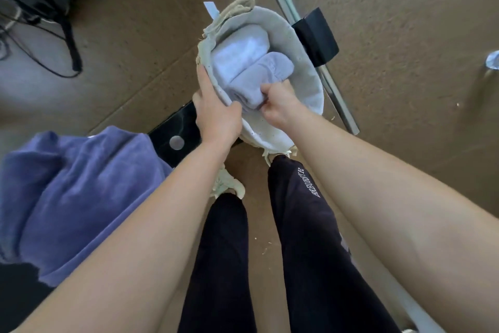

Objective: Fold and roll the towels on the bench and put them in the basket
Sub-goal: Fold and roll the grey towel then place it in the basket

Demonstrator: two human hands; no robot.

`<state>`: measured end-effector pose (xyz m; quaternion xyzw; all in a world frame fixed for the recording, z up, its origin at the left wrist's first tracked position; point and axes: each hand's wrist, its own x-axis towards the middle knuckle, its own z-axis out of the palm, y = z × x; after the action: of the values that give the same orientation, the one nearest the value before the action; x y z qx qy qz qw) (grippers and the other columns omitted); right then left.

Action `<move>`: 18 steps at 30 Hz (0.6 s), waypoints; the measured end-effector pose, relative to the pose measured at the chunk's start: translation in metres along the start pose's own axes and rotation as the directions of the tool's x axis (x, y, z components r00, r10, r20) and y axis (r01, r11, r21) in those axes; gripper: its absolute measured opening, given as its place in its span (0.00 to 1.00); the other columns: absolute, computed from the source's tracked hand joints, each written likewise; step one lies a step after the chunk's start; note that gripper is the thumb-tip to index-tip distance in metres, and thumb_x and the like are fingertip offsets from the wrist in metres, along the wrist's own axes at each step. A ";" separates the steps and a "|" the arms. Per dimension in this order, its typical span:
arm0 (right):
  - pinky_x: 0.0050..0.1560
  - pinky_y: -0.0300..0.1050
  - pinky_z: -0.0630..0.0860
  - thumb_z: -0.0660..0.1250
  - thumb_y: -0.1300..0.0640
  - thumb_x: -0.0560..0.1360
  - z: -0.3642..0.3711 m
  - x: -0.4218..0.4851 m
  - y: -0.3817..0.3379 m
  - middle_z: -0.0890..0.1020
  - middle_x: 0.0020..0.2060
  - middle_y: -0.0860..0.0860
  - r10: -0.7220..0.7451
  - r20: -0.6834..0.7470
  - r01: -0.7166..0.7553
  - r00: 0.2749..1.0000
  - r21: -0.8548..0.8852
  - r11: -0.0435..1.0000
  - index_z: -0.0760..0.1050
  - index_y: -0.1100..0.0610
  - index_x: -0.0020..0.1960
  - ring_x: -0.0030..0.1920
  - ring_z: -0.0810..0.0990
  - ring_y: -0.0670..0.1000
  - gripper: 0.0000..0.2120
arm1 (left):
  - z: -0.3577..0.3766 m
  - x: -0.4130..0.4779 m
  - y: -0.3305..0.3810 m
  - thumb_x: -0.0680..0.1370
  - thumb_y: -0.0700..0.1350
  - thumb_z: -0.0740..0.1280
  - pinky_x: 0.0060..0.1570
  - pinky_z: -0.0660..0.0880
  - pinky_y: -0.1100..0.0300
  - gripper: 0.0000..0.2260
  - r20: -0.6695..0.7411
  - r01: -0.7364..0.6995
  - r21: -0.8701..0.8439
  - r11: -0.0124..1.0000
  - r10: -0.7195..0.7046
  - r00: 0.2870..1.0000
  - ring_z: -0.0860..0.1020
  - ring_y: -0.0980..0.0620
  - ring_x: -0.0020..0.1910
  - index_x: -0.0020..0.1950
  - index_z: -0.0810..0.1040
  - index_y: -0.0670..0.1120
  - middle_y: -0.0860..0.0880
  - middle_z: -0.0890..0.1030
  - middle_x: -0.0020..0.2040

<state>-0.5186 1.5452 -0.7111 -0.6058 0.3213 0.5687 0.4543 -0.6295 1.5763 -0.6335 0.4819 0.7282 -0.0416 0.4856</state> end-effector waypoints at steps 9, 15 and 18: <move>0.63 0.51 0.70 0.73 0.51 0.74 -0.006 -0.020 0.008 0.68 0.64 0.56 -0.698 -0.026 0.225 0.716 -0.938 0.266 0.59 0.56 0.79 0.62 0.71 0.58 0.39 | -0.009 0.003 0.008 0.77 0.42 0.70 0.57 0.76 0.53 0.43 0.051 0.068 0.015 0.998 -0.068 0.996 0.74 0.53 0.52 0.83 0.49 0.64 0.48 0.66 0.74; 0.82 0.54 0.49 0.61 0.38 0.81 -0.028 -0.010 0.026 0.50 0.83 0.55 -0.395 0.393 0.418 0.831 -0.908 -0.025 0.50 0.54 0.83 0.83 0.45 0.59 0.39 | -0.014 0.004 0.012 0.77 0.42 0.71 0.60 0.78 0.51 0.44 0.070 0.099 0.019 0.995 -0.100 0.993 0.74 0.51 0.54 0.84 0.50 0.63 0.49 0.65 0.74; 0.82 0.55 0.46 0.60 0.36 0.81 -0.024 -0.001 0.024 0.41 0.83 0.54 -0.318 0.374 0.395 0.871 -0.919 -0.001 0.41 0.49 0.84 0.83 0.39 0.59 0.42 | -0.013 0.004 0.010 0.78 0.45 0.72 0.60 0.79 0.51 0.44 0.065 0.093 0.023 0.995 -0.094 0.993 0.74 0.51 0.53 0.85 0.49 0.62 0.50 0.66 0.73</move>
<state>-0.5310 1.5140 -0.7164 -0.7927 -0.3148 0.5168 0.0734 -0.6311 1.5909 -0.6259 0.4505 0.7329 -0.0876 0.5022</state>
